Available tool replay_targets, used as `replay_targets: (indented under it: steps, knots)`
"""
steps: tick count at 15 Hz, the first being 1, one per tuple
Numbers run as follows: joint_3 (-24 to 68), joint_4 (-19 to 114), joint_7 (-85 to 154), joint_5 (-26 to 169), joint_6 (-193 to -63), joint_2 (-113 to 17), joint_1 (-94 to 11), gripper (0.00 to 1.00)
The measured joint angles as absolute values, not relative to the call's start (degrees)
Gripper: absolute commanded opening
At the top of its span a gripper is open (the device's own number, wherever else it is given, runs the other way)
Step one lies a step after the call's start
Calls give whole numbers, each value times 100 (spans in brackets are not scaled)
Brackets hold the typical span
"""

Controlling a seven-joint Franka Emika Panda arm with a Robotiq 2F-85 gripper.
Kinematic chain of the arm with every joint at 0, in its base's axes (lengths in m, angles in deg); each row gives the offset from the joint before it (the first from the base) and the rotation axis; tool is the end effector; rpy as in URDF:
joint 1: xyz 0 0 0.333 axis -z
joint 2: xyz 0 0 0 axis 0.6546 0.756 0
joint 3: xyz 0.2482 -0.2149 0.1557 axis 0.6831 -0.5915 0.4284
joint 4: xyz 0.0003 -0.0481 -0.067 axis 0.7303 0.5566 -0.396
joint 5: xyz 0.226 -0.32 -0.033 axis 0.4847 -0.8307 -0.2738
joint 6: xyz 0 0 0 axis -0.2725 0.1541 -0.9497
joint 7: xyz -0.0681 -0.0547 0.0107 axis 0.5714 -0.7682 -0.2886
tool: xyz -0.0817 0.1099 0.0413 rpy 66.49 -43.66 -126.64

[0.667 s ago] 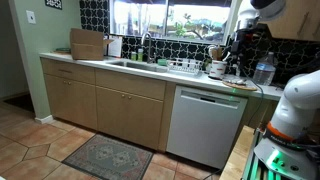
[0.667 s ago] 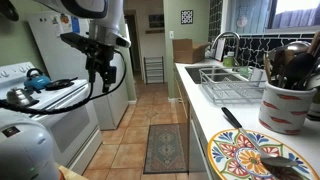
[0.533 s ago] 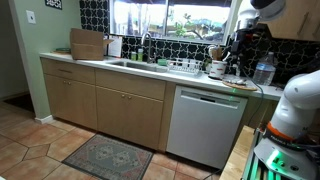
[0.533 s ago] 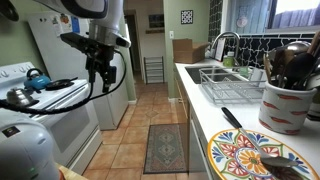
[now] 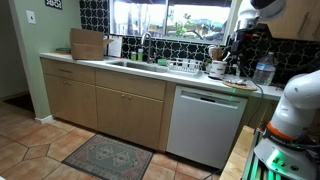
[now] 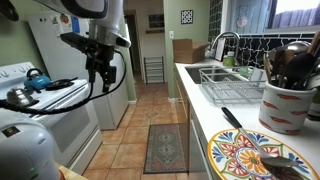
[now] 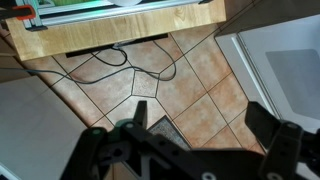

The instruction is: Put the plate on the drying rack

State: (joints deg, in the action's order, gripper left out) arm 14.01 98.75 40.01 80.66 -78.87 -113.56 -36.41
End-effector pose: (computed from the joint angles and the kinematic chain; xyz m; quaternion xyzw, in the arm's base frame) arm 0.2259 -0.0650 0.5248 -0.9832 0.0900 0.0757 0.1393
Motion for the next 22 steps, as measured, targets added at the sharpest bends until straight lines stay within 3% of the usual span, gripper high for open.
replay_targets:
  steps: [10,22]
  knots:
    - [1315,9582,4198,7652,-8043,-10930,-3327,100]
    - [981,8806,4349,6067,-10179,-9228,-2510,100]
